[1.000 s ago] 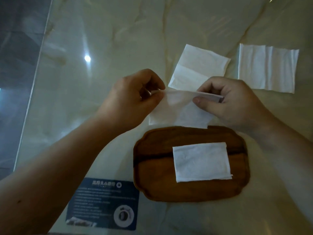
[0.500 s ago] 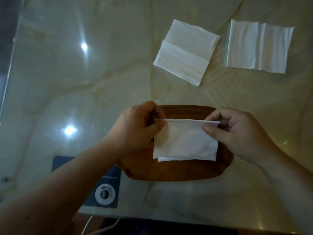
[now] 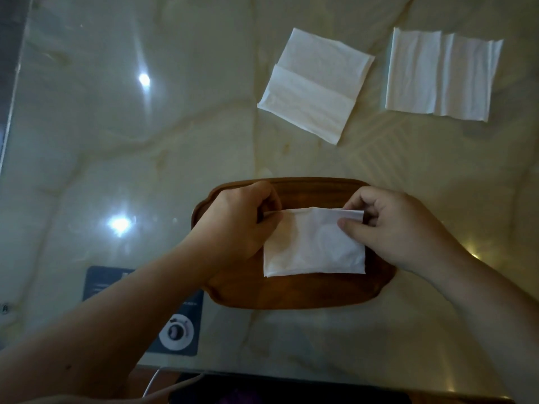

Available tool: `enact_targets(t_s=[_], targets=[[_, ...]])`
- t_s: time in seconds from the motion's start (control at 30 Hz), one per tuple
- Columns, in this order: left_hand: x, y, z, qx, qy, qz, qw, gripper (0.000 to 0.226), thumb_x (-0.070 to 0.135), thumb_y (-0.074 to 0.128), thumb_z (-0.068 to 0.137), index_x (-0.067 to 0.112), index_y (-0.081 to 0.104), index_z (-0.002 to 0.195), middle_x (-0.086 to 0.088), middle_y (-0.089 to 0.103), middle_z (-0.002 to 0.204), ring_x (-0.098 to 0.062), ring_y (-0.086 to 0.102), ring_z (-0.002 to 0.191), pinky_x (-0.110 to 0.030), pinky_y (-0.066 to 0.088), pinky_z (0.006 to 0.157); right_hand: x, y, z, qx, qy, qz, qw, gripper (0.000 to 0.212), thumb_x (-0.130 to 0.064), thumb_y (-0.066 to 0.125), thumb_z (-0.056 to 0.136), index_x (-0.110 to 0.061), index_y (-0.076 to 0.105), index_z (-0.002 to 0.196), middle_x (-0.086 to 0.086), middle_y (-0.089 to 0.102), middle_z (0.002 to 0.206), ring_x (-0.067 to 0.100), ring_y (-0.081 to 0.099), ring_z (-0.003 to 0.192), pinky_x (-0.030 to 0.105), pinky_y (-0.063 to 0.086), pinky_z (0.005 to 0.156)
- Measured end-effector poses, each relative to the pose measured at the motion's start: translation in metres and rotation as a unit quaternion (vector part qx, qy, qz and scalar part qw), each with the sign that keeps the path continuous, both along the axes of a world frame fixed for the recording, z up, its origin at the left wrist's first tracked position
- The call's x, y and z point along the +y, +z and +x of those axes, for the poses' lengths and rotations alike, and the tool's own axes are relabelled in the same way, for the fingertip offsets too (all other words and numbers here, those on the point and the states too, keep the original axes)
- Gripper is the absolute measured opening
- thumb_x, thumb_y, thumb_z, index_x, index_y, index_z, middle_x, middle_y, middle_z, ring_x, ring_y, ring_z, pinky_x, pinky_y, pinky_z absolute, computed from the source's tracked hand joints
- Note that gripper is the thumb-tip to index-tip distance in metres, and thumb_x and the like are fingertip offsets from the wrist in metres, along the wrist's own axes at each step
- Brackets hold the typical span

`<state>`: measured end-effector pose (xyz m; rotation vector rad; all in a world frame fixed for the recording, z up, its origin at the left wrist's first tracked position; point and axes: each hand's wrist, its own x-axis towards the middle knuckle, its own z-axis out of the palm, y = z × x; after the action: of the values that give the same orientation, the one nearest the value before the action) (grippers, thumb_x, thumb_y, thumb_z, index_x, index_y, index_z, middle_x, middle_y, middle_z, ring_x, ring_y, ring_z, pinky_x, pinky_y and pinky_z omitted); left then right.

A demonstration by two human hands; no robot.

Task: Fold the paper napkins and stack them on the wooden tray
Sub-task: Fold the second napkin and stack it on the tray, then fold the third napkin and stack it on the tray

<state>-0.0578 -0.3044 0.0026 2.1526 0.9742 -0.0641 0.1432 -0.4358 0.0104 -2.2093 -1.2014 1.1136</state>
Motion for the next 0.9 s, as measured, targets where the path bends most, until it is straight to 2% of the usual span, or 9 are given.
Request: enact_targets(t_s=[0.1,0.2,0.33,0.43,0.5,0.57,0.77,0.9], targets=[[0.0,0.001,0.001,-0.013,-0.041,0.052,0.998,0.003,0.024,0.062,0.085,0.025,0.06,0.085,0.008,0.062,0.069,-0.008,0.056,0.059,-0.025,0.047,0.048,0.001,0.004,-0.003,-0.09,0.064,0.014,0.994,0.01,-0.031,0.069,0.079,-0.027,0.059,0.079,-0.01,0.061,0.061,0.006,0.056,0.054,0.025,0.04,0.046],[-0.001,0.002,0.001,-0.017,-0.089,0.094,0.991,0.005,0.023,0.061,0.085,0.02,0.058,0.086,0.005,0.06,0.07,-0.018,0.056,0.058,-0.034,0.048,0.046,0.003,0.004,-0.003,-0.124,0.091,0.016,0.988,0.016,-0.035,0.069,0.077,-0.027,0.058,0.084,-0.012,0.054,0.06,0.003,0.051,0.054,0.023,0.034,0.047],[0.008,0.002,0.0,0.007,-0.131,0.184,0.974,0.019,0.037,0.06,0.083,0.02,0.054,0.084,0.008,0.053,0.065,-0.016,0.047,0.047,-0.025,0.035,0.039,0.006,0.005,0.007,-0.113,0.073,0.03,0.99,0.026,-0.05,0.064,0.073,-0.032,0.056,0.09,-0.011,0.056,0.057,0.003,0.056,0.06,0.022,0.039,0.047],[0.03,0.005,0.009,0.012,-0.129,0.204,0.97,0.022,0.044,0.054,0.084,0.023,0.054,0.087,0.009,0.057,0.067,-0.016,0.051,0.046,-0.023,0.038,0.038,0.02,0.008,0.022,-0.125,0.05,0.05,0.99,0.027,-0.057,0.059,0.072,-0.036,0.055,0.088,-0.013,0.059,0.059,0.001,0.057,0.06,0.029,0.046,0.048],[0.052,0.008,0.02,0.013,-0.101,0.211,0.972,0.024,0.048,0.051,0.084,0.026,0.054,0.093,0.012,0.055,0.072,-0.016,0.056,0.053,-0.025,0.044,0.042,0.037,0.009,0.033,-0.135,0.031,0.065,0.988,0.025,-0.056,0.061,0.073,-0.036,0.055,0.087,-0.012,0.06,0.063,0.002,0.056,0.056,0.032,0.048,0.05],[0.075,0.009,0.033,0.017,-0.078,0.204,0.976,0.025,0.048,0.05,0.085,0.027,0.056,0.095,0.011,0.06,0.08,-0.018,0.059,0.06,-0.031,0.051,0.05,0.055,0.009,0.043,-0.149,0.022,0.073,0.986,0.022,-0.051,0.064,0.075,-0.034,0.057,0.086,-0.012,0.06,0.067,0.002,0.055,0.059,0.032,0.049,0.053],[0.132,0.005,0.071,0.023,-0.053,0.224,0.973,0.018,0.041,0.055,0.085,0.025,0.058,0.091,0.003,0.066,0.09,-0.026,0.062,0.076,-0.041,0.054,0.064,0.112,0.004,0.075,-0.197,0.002,0.094,0.976,0.019,-0.039,0.069,0.077,-0.026,0.059,0.086,-0.009,0.062,0.078,0.015,0.059,0.073,0.029,0.04,0.057],[0.152,-0.001,0.09,0.053,-0.055,0.235,0.969,0.019,0.043,0.056,0.085,0.026,0.059,0.092,0.003,0.066,0.092,-0.026,0.063,0.081,-0.04,0.053,0.067,0.145,-0.004,0.101,-0.244,-0.021,0.081,0.966,0.02,-0.037,0.064,0.078,-0.025,0.06,0.093,0.001,0.065,0.099,0.024,0.06,0.093,0.034,0.047,0.074]])
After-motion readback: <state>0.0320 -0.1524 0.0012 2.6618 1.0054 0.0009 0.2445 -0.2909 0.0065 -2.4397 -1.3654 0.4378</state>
